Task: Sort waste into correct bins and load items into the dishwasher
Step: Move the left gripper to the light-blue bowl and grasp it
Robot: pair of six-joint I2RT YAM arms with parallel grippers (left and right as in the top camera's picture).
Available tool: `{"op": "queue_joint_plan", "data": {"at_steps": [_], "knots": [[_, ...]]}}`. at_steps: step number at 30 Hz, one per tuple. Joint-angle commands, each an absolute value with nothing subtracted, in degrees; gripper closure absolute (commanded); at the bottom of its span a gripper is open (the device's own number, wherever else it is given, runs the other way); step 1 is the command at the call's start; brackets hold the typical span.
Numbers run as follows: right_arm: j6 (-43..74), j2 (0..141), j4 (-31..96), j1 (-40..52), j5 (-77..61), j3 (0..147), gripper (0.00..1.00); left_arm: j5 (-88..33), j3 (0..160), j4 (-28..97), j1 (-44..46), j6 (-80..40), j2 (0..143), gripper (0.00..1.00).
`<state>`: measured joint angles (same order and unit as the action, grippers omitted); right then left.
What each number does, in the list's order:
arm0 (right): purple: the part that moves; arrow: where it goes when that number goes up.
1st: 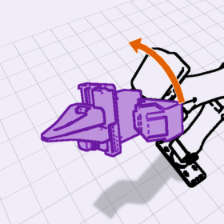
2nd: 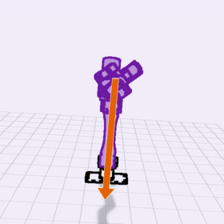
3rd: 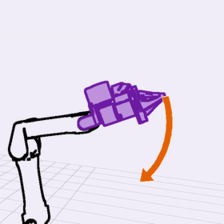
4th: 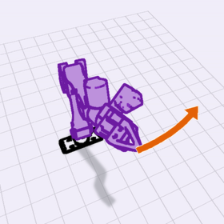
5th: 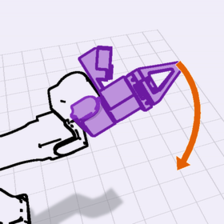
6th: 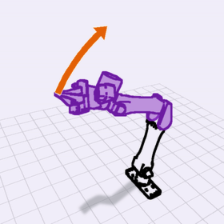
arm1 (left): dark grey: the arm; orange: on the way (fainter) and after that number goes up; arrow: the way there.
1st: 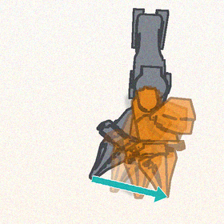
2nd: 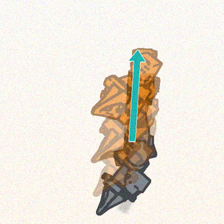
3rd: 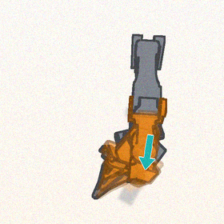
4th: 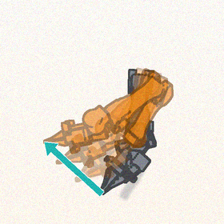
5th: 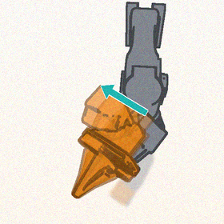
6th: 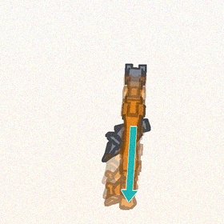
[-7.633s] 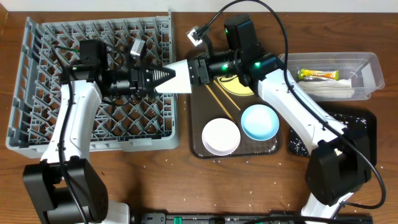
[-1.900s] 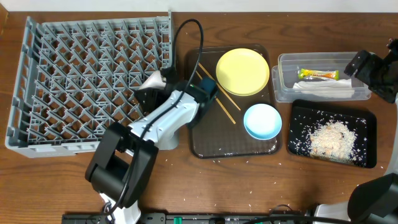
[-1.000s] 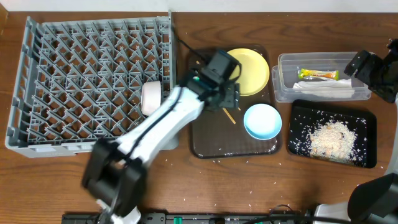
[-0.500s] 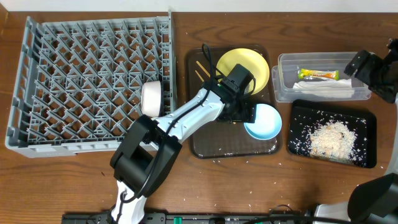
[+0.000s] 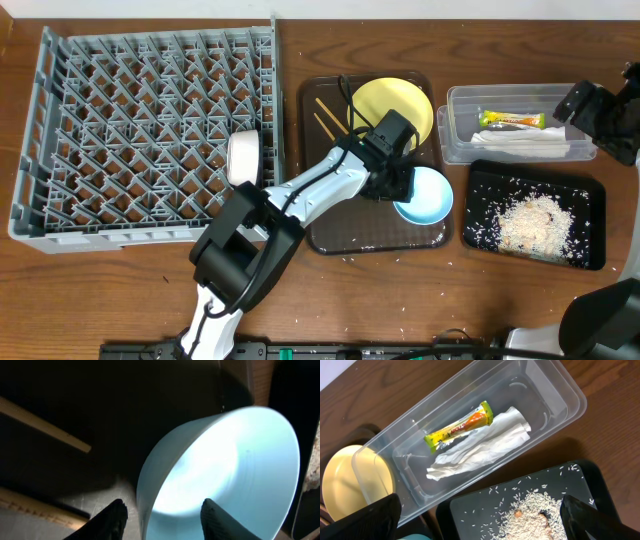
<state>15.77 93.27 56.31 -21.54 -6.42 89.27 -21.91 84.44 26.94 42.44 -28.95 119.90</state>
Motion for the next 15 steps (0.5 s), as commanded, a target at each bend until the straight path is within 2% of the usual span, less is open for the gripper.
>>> {"op": "queue_joint_plan", "data": {"at_steps": [1,2,3,6,7,8,15], "knots": [[16.3,93.4,56.4,-21.7,-6.5,89.1,0.01,-21.5,84.1,26.7,41.9,-31.3,122.5,0.56],[16.3,93.4,56.4,-21.7,-6.5,89.1,0.01,-21.6,84.1,26.8,41.7,-31.6,122.5,0.61],[16.3,93.4,56.4,-21.7,-6.5,89.1,0.01,-21.6,84.1,26.9,41.5,-31.8,122.5,0.7],[16.3,93.4,56.4,-21.7,-6.5,89.1,0.01,-21.6,84.1,26.8,41.5,-31.8,122.5,0.81],[16.3,93.4,56.4,-21.7,-6.5,89.1,0.01,-21.6,84.1,26.9,41.5,-31.8,122.5,0.89],[16.3,93.4,56.4,-21.7,-6.5,89.1,0.01,-21.6,84.1,26.9,41.5,-31.8,122.5,0.92],[16.3,93.4,56.4,-21.7,-6.5,89.1,0.01,-21.6,84.1,29.1,39.8,-31.6,120.0,0.92]]}}
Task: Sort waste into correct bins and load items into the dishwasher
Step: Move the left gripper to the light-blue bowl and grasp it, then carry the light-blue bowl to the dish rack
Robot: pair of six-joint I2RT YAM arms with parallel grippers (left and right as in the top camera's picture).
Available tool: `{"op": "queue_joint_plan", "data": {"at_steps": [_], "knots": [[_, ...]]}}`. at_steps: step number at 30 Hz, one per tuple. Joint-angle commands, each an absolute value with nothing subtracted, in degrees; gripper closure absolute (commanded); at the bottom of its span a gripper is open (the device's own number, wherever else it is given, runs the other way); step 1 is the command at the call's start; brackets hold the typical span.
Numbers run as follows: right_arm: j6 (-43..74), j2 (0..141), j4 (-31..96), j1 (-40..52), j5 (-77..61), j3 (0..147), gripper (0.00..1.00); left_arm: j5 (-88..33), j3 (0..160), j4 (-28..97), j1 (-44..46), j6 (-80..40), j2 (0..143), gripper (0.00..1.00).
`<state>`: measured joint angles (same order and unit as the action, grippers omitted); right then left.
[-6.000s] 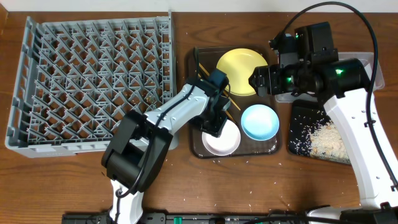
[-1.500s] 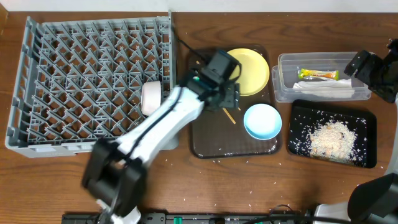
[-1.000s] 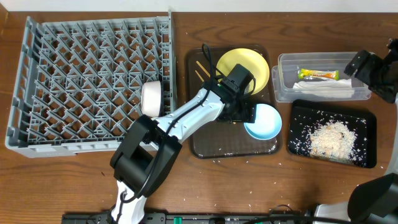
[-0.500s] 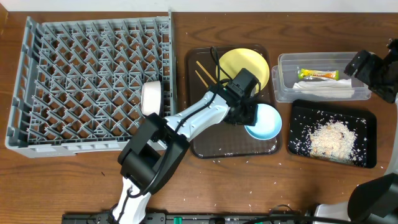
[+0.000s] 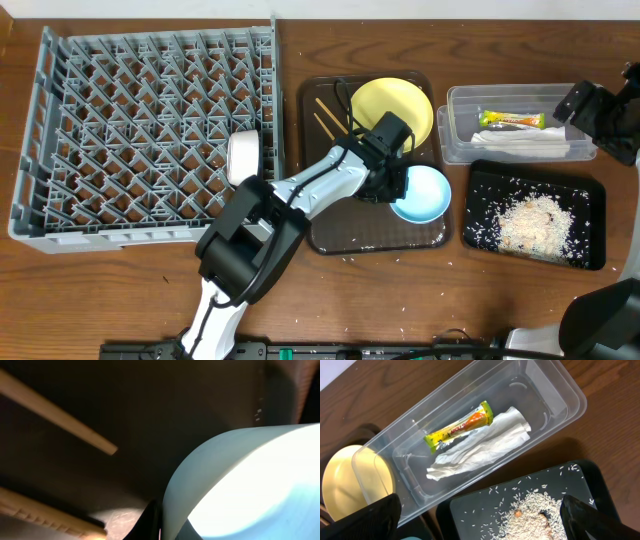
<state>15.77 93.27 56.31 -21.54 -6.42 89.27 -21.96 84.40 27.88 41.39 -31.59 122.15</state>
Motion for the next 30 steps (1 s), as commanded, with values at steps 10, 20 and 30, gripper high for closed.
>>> {"op": "queue_joint_plan", "data": {"at_steps": [10,20,30], "knots": [[16.3,93.4,56.4,-21.7,-6.5,89.1,0.01,-9.1,84.1,37.2,33.8,-25.1,104.1,0.93],[16.3,93.4,56.4,-21.7,-6.5,89.1,0.01,35.3,84.1,38.5,23.6,-21.6,91.9,0.92],[16.3,93.4,56.4,-21.7,-6.5,89.1,0.01,71.4,84.1,22.0,20.1,-3.2,102.6,0.93]]}}
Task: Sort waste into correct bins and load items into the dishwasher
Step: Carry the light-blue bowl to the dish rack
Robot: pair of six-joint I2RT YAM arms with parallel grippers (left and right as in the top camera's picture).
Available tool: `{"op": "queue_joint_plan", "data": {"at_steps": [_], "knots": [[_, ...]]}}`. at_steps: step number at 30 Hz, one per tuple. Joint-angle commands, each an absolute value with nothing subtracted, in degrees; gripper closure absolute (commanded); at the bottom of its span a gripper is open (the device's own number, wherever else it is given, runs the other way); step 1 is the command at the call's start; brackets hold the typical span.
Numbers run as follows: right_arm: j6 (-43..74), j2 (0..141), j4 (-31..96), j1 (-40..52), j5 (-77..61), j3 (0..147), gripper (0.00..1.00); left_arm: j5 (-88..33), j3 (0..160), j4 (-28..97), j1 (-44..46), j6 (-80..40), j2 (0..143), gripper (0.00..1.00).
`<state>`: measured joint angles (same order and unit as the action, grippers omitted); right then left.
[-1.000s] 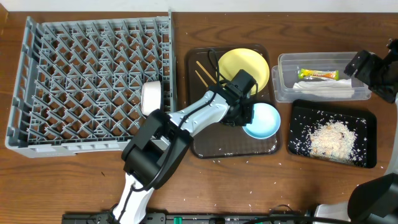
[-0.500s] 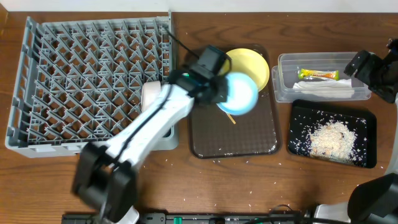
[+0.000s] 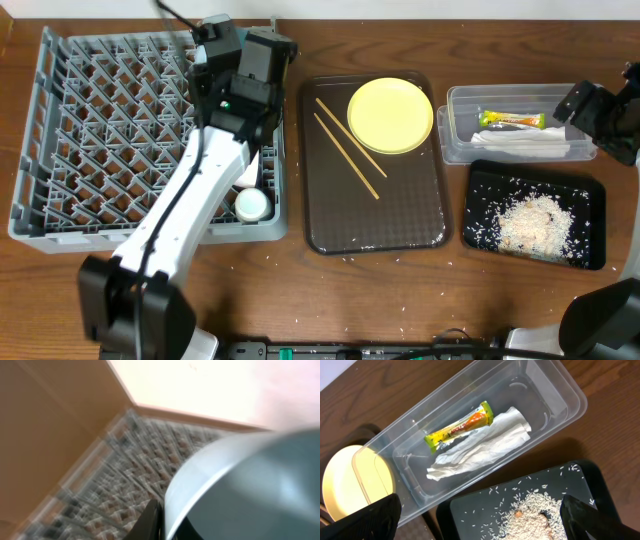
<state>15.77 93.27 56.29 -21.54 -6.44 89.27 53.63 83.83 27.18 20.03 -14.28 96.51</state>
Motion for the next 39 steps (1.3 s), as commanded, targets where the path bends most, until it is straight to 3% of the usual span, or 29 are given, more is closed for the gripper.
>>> {"op": "queue_joint_plan", "data": {"at_steps": [1,3,7,31,35,39], "knots": [[16.3,93.4,56.4,-21.7,-6.5,89.1,0.01,73.3,84.1,19.9,20.1,-0.9,104.2,0.93],[16.3,93.4,56.4,-21.7,-6.5,89.1,0.01,79.5,84.1,11.2,20.1,7.2,110.9,0.93],[16.3,93.4,56.4,-21.7,-6.5,89.1,0.01,83.8,84.1,6.3,20.1,11.2,115.9,0.93],[16.3,93.4,56.4,-21.7,-6.4,89.1,0.01,83.0,79.0,6.5,24.6,9.0,118.0,0.92],[16.3,93.4,56.4,-21.7,-6.5,89.1,0.01,83.0,79.0,6.5,25.5,9.0,118.0,0.66],[16.3,93.4,56.4,-21.7,-6.4,89.1,0.01,82.8,79.0,6.5,26.6,9.0,118.0,0.51]]}}
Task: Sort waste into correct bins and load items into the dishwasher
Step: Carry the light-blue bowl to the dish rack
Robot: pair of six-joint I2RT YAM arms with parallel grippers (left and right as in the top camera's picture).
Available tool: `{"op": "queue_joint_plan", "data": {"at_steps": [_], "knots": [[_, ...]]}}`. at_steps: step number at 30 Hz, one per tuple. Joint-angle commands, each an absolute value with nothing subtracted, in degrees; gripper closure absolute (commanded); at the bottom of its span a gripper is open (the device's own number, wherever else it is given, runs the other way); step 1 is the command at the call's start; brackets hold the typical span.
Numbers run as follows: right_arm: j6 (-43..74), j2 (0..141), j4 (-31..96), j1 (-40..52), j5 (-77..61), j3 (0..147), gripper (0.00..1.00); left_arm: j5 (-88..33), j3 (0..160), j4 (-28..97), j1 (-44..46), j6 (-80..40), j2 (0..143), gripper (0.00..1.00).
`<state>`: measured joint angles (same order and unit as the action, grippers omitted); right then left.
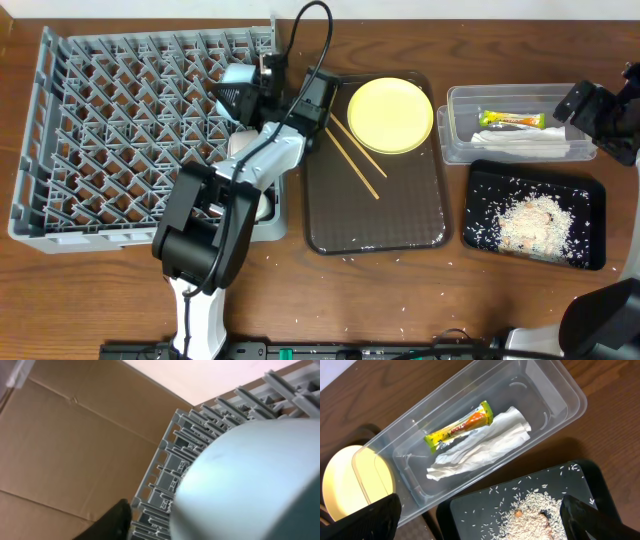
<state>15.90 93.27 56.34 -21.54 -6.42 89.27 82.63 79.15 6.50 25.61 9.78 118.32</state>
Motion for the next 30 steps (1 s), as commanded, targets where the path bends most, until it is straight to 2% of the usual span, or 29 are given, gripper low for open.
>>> {"op": "queue_joint_plan", "data": {"at_steps": [1,7,18,26,28,30], "knots": [[16.3,93.4,56.4,-21.7,-6.5,89.1,0.01,82.4,79.0,6.5,26.8,9.0,118.0,0.49],[16.3,93.4,56.4,-21.7,-6.5,89.1,0.01,74.3,79.0,6.5,27.7,9.0,118.0,0.36],[16.3,93.4,56.4,-21.7,-6.5,89.1,0.01,60.9,79.5,6.8,27.7,9.0,116.9,0.23],[16.3,93.4,56.4,-21.7,-6.5,89.1,0.01,51.1,79.5,8.4,27.7,6.5,108.1,0.13],[16.3,93.4,56.4,-21.7,-6.5,89.1,0.01,42.2,79.5,12.8,27.7,-0.7,103.5,0.13],[16.3,93.4,56.4,-21.7,-6.5,89.1,0.01,28.5,79.5,17.0,27.5,-9.7,99.8,0.13]]}}
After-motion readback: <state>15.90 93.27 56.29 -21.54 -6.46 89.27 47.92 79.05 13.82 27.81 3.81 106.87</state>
